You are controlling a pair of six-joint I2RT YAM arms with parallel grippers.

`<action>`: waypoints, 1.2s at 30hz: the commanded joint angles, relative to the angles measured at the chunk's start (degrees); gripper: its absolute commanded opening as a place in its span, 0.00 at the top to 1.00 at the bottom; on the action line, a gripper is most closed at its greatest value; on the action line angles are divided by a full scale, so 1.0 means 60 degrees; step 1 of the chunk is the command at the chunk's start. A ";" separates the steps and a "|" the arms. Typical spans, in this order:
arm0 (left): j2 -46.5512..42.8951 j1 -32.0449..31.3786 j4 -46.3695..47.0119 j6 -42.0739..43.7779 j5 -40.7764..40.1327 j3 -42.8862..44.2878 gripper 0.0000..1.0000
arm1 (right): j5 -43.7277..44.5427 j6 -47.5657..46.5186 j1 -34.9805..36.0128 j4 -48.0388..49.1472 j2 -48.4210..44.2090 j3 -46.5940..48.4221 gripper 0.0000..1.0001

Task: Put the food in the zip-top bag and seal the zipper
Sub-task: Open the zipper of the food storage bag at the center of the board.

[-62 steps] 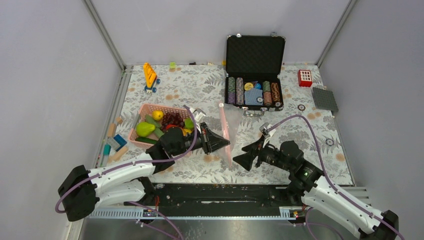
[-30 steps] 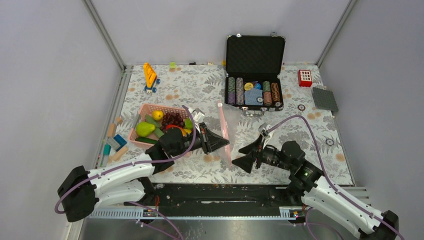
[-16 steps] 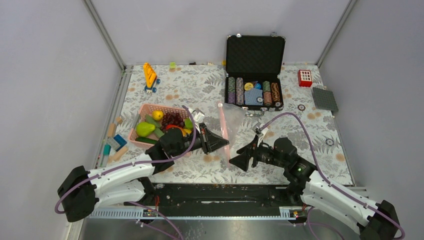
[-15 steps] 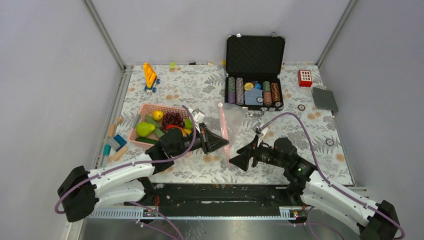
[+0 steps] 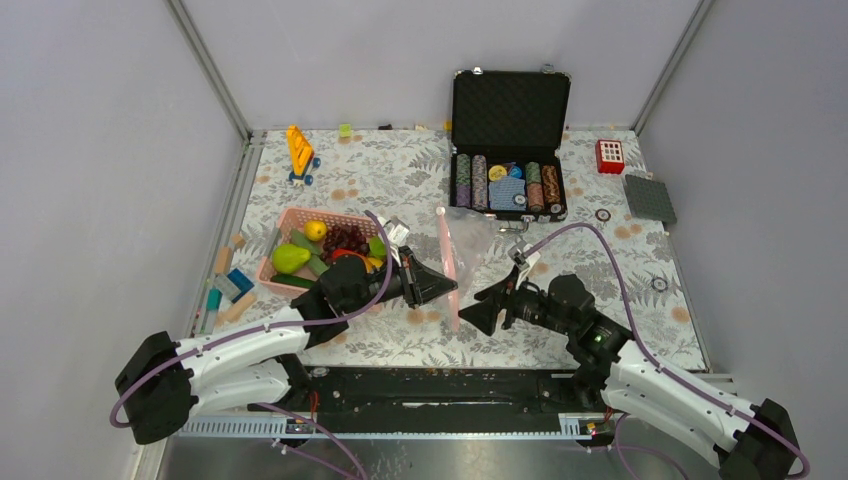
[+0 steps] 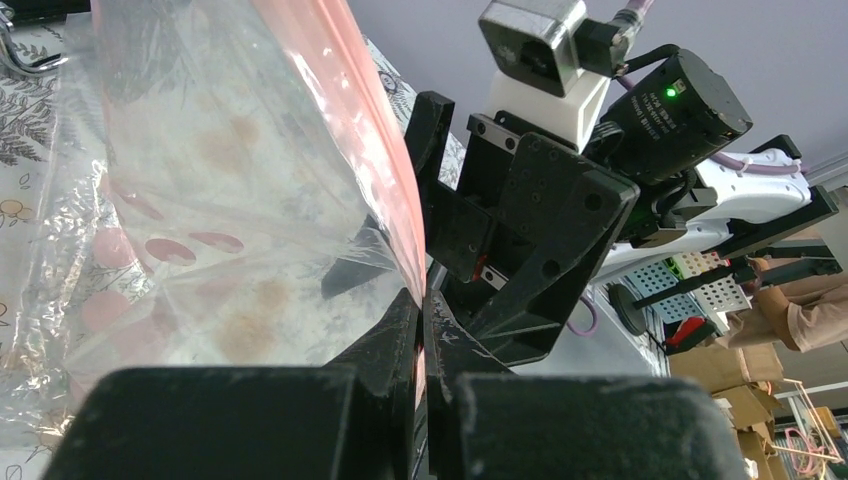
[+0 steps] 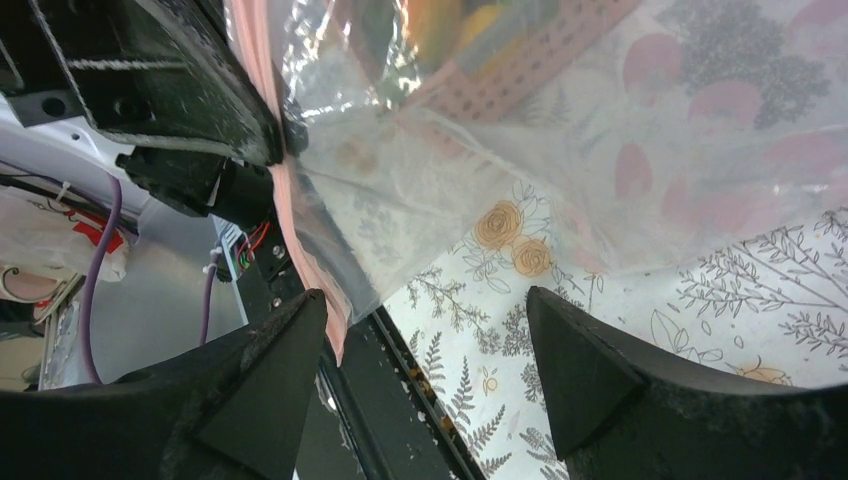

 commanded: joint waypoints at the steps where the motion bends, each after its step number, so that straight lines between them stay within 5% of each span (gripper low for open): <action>1: 0.0085 0.0039 0.0392 -0.0249 -0.0251 0.0130 1.00 | 0.0390 0.0024 0.0058 0.1035 0.0033 0.0193 0.20; 14: 0.0133 0.0032 0.0319 -0.0704 -0.0969 0.0104 1.00 | 0.0571 0.0398 0.0059 0.2024 0.0647 -0.0027 0.23; 21: 0.0224 0.0019 -0.0098 -0.1122 -0.1898 0.0130 1.00 | 0.0490 0.0537 0.0260 0.2914 0.1562 0.0342 0.34; 26: 0.0210 0.0016 -0.0360 -0.1181 -0.2275 0.0203 1.00 | 0.1026 0.0566 0.0543 0.2838 0.2145 0.0652 0.52; 34: 0.0375 0.0004 -0.1074 -0.1177 -0.2507 0.0458 1.00 | 0.1424 0.0628 0.0851 0.2934 0.2577 0.1073 0.97; 36: 0.0407 0.0004 -0.1951 -0.0973 -0.2587 0.0773 0.76 | 0.1767 0.0597 0.0855 0.2500 0.2536 0.1235 1.00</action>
